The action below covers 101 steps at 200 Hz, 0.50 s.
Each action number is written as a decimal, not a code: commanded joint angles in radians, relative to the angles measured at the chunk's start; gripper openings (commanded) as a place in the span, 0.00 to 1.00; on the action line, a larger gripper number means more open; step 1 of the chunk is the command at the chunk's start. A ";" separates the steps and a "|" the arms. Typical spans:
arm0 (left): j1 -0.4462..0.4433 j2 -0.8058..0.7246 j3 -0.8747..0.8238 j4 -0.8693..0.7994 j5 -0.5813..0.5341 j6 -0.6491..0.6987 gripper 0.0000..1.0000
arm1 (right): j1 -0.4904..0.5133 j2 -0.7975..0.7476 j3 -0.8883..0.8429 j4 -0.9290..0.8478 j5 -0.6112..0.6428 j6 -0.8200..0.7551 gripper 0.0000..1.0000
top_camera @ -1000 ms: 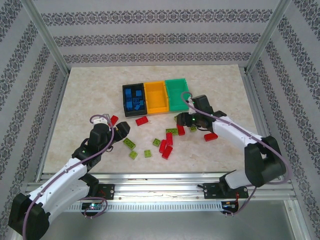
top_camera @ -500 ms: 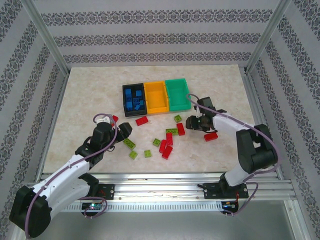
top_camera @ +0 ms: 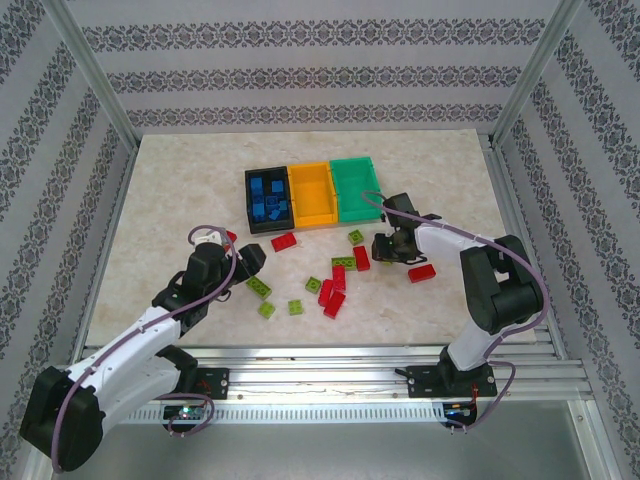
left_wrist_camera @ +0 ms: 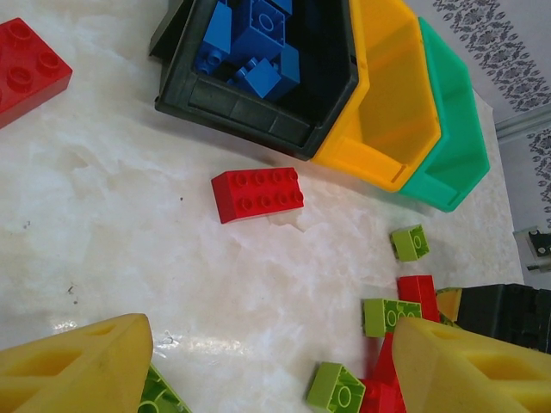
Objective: Sort the legos into containers by color
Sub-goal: Pick up the lego from the middle-right of the table, then place the lego in the container.
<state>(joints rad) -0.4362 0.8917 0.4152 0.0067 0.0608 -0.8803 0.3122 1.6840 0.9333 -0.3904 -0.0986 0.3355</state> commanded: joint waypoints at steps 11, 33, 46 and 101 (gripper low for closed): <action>0.015 0.005 0.022 0.025 0.015 -0.012 0.74 | 0.013 -0.057 0.055 -0.025 -0.021 -0.010 0.26; 0.016 0.009 0.029 0.019 0.012 -0.012 0.74 | 0.013 -0.040 0.172 -0.048 -0.059 -0.006 0.27; 0.016 0.022 0.013 0.052 0.024 -0.022 0.74 | 0.014 -0.009 0.253 -0.057 -0.078 -0.006 0.28; 0.015 0.038 0.052 -0.014 0.040 -0.011 0.74 | 0.001 0.243 0.675 -0.121 -0.088 -0.014 0.40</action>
<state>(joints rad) -0.4362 0.9314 0.4381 0.0036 0.0799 -0.8852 0.3122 1.8202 1.4822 -0.4450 -0.1673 0.3359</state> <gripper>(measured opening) 0.740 0.361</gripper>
